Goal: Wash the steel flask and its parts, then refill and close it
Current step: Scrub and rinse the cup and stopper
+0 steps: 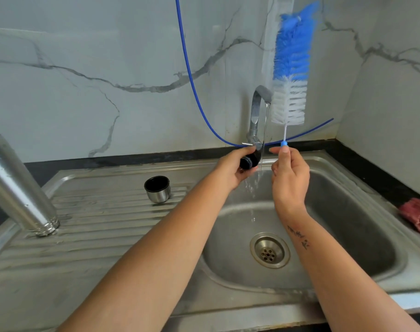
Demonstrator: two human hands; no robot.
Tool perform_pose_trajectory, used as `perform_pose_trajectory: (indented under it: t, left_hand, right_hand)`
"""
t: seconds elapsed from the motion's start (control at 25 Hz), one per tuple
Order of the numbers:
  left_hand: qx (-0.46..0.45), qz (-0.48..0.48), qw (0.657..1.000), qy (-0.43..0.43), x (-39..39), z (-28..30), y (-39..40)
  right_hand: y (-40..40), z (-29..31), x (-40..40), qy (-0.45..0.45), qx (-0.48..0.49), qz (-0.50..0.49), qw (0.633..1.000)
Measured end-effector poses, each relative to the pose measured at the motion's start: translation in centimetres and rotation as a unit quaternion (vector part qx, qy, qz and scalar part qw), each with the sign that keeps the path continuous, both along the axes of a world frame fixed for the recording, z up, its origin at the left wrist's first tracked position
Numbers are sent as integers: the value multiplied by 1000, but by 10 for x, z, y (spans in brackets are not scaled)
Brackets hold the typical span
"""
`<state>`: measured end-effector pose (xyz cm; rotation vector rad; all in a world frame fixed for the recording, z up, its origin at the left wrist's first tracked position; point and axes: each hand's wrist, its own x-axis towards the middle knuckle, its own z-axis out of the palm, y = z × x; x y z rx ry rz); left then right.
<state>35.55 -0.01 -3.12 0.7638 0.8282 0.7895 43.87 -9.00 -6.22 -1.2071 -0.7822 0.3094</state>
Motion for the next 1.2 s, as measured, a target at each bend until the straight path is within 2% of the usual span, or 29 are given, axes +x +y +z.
perform_pose_trajectory:
  t: [0.12, 0.28, 0.48, 0.64, 0.8, 0.92, 1.04, 1.2]
  left_hand:
    - [-13, 36, 998, -47, -43, -3, -15]
    - [-21, 108, 987, -119, -105, -5, -41]
    - [44, 180, 979, -90, -188, -13, -52]
    - [50, 216, 962, -157, -217, -14, -43]
    - [72, 252, 950, -172, -229, -10, -27]
    - [84, 232, 954, -169, -224, -15, -30]
    - [93, 216, 961, -146, -214, -15, -36]
    - [83, 280, 937, -192, -233, -13, -22]
  right_hand:
    - [-4, -1, -10, -51, -10, 64, 997]
    - [-3, -9, -23, -153, -74, 149, 974]
    - [-4, -14, -49, -218, -124, 278, 927]
    - [-7, -12, -57, -294, -183, 299, 889]
    - [-12, -2, -54, -337, -230, 311, 858]
    - [-10, 1, -59, -330, -225, 293, 868]
    - [-6, 2, -72, -385, -188, 248, 869]
    - [-14, 5, -65, -378, -187, 323, 847]
